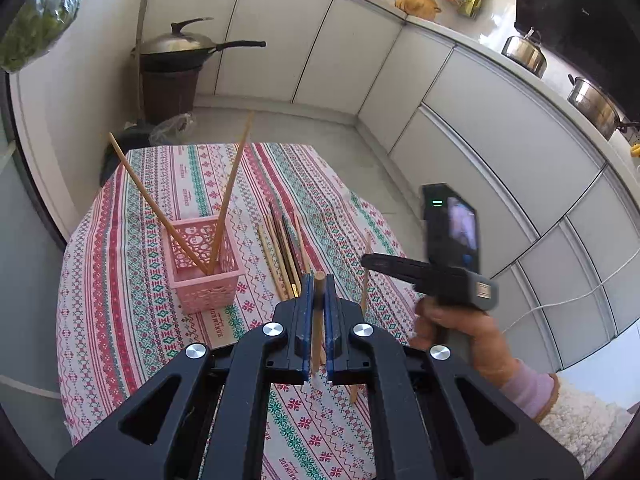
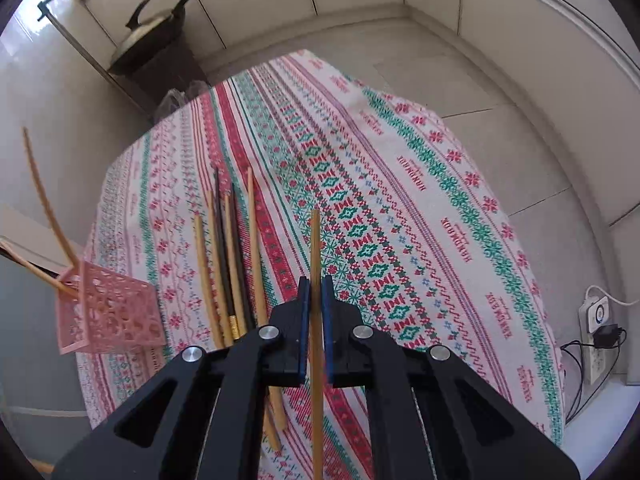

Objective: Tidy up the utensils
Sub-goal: 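Carry the chopstick with the left tool and insert it into the pink holder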

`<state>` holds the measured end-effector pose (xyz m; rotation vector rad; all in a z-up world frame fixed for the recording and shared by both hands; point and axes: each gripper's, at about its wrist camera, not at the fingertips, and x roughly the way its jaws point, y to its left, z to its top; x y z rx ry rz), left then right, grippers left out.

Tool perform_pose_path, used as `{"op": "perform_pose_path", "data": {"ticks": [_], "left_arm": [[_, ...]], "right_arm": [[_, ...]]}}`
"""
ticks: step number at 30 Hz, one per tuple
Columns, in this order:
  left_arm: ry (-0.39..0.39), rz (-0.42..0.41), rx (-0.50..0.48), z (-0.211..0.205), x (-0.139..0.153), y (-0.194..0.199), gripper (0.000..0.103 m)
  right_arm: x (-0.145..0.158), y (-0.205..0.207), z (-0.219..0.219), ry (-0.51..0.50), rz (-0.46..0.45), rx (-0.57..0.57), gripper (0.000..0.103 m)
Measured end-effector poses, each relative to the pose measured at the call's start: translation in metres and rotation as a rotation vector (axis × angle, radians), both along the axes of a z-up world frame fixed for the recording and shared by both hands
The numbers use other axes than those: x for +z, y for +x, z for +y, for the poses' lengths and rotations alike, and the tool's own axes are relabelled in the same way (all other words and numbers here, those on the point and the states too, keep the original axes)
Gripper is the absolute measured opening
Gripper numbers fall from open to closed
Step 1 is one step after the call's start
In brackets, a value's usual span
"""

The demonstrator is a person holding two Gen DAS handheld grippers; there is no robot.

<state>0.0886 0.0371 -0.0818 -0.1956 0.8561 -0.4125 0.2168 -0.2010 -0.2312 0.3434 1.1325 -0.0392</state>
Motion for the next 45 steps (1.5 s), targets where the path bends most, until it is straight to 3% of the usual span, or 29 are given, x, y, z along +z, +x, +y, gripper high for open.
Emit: {"op": "perform_pose_path", "data": {"ticks": [13, 24, 33, 40, 44, 45], "left_arm": [[-0.031, -0.107, 0.082, 0.021, 0.048, -0.02, 0.004], [-0.04, -0.255, 0.194, 0.051, 0.109, -0.021, 0.004], [0.036, -0.324, 0.302, 0.062, 0.123, -0.002, 0.004], [0.128, -0.316, 0.361, 0.057, 0.101, 0.026, 0.004], [0.13, -0.266, 0.365, 0.057, 0.079, 0.04, 0.006], [0.123, -0.258, 0.372, 0.059, 0.078, 0.04, 0.011]], "right_arm": [[0.128, -0.076, -0.009, 0.063, -0.289, 0.073, 0.006], [0.214, -0.096, 0.001, 0.175, -0.475, 0.102, 0.006], [0.226, -0.087, 0.014, 0.208, -0.49, 0.133, 0.006], [0.223, -0.078, 0.024, 0.215, -0.482, 0.14, 0.006], [0.226, -0.072, 0.032, 0.225, -0.487, 0.153, 0.006], [0.227, -0.071, 0.035, 0.225, -0.49, 0.159, 0.006]]}}
